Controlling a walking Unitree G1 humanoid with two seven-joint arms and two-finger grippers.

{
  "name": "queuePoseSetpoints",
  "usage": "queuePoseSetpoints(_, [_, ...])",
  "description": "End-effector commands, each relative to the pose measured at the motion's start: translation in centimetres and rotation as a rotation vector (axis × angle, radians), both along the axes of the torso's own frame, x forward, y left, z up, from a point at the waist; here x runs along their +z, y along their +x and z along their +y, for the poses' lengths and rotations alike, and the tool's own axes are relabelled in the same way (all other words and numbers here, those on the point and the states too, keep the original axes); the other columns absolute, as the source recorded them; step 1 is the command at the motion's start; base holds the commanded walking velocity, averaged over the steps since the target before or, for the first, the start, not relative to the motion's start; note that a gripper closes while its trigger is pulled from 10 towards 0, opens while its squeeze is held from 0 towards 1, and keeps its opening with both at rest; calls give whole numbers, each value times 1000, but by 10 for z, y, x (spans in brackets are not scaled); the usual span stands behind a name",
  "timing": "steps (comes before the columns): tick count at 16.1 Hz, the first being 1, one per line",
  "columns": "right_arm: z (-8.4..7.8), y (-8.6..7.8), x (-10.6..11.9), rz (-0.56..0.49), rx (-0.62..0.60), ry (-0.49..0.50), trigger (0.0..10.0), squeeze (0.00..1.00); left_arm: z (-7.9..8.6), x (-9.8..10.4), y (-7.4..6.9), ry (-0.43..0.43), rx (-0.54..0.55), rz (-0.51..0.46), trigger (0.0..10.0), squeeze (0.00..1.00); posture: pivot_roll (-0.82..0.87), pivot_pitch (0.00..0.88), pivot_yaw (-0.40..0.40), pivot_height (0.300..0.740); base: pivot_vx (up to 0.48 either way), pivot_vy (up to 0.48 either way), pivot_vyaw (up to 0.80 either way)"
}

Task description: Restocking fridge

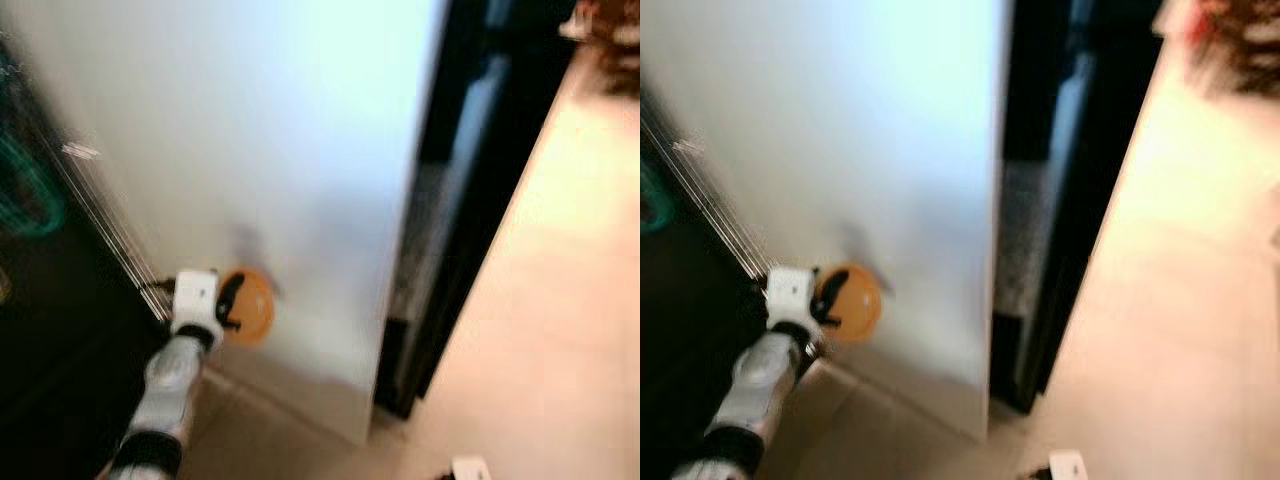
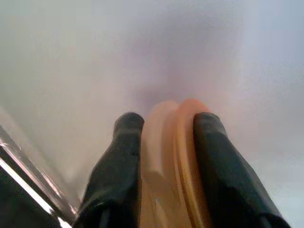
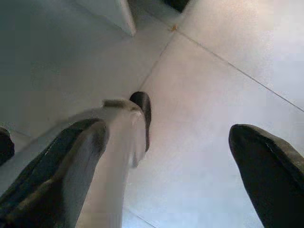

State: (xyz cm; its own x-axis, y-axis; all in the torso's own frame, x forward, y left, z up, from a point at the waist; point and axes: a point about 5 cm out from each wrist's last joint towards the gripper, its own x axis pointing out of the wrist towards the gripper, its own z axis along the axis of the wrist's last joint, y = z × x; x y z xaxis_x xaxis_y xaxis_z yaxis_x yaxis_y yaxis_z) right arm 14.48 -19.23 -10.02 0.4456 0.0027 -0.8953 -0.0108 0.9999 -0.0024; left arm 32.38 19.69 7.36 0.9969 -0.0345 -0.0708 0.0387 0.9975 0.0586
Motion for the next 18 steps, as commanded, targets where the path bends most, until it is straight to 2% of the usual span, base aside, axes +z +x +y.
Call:
queuePoseSetpoints(1, [4,1,0,-9,-16,9,10000,0,54,-85,-60,-133,356,454,10000,0,-86,0,83,740,0,0,-800])
queuePoseSetpoints(2, [3,1,0,-9,-21,9,10000,0,61,-103,-82,-120,440,577,10000,0,-86,0,83,740,0,0,0])
queuePoseSetpoints(3, [3,1,0,-9,-22,8,10000,0,63,-107,-87,-98,457,611,10000,0,-85,0,82,740,0,0,0])
queuePoseSetpoints(4, [3,1,0,-8,-23,8,10000,0,69,-119,-105,-28,499,709,10000,0,-89,0,82,740,0,0,0])
queuePoseSetpoints(6, [3,0,0,-8,-27,6,10000,0,73,-135,-135,32,538,833,10000,0,-103,0,85,740,0,0,-372])
queuePoseSetpoints(8, [2,-1,-1,-9,-32,4,10000,0,65,-136,-132,6,474,816,10000,0,-104,0,84,740,0,0,-616])
queuePoseSetpoints(9, [1,-2,-1,-12,-38,-1,10000,0,58,-136,-126,-37,436,798,10000,0,-95,0,79,740,0,0,0])
queuePoseSetpoints(13, [-1,-3,-1,-16,-77,-7,10000,0,49,-131,-115,-170,390,721,10000,0,-98,0,80,740,0,0,0])
queuePoseSetpoints(14, [-1,-4,-1,-14,-76,-8,10000,0,48,-131,-114,-176,381,716,10000,0,-97,0,80,740,0,0,0])
queuePoseSetpoints(18, [-1,-5,-2,-10,-70,-9,10000,0,44,-132,-114,-180,353,714,10000,0,-92,0,81,740,0,0,-800])
